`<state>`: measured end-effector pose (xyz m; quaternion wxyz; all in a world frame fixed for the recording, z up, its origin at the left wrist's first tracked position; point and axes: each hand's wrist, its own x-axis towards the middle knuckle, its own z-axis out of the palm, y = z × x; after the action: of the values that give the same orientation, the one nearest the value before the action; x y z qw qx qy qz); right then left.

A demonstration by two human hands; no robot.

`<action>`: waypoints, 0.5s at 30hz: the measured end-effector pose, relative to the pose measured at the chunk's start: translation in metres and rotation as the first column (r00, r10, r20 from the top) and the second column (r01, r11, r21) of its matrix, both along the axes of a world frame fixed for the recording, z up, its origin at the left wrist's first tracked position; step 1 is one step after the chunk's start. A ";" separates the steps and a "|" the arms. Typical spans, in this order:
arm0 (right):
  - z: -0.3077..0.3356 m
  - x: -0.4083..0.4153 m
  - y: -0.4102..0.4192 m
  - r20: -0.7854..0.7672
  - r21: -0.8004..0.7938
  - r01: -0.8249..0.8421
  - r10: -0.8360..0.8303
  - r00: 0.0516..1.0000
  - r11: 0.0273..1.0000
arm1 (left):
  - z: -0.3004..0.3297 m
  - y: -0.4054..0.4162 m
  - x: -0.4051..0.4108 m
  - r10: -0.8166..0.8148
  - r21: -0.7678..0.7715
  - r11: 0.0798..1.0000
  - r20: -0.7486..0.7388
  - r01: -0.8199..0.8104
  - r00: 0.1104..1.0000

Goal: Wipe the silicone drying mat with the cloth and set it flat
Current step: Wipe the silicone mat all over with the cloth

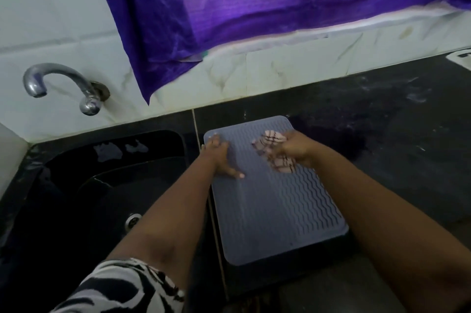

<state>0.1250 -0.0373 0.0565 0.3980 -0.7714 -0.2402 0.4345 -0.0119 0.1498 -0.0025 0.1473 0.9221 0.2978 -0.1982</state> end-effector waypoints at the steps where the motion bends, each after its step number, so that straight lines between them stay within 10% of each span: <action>1: 0.000 0.008 0.022 0.125 -0.015 -0.034 0.035 0.992 0.999 | -0.002 0.005 0.009 -0.037 0.017 0.999 -0.083 0.038 0.996; 6: -0.018 0.037 0.137 0.658 -0.218 -0.278 0.351 0.666 0.936 | -0.022 0.032 0.048 -0.122 0.094 0.986 -0.179 0.140 0.976; 10: -0.078 0.020 0.165 0.554 -0.609 -0.325 0.682 0.478 0.723 | -0.043 0.046 0.042 -0.063 -0.067 0.997 -0.211 0.050 0.975; 15: -0.079 0.008 0.143 0.551 -0.602 -0.329 0.677 0.489 0.728 | -0.038 0.049 0.051 -0.096 -0.032 0.995 -0.306 0.090 0.947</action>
<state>0.1328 0.1052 -0.0220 -0.0607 -0.8343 -0.5016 0.2208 0.0387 0.1984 -0.0406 0.0976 0.8917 0.2717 -0.3485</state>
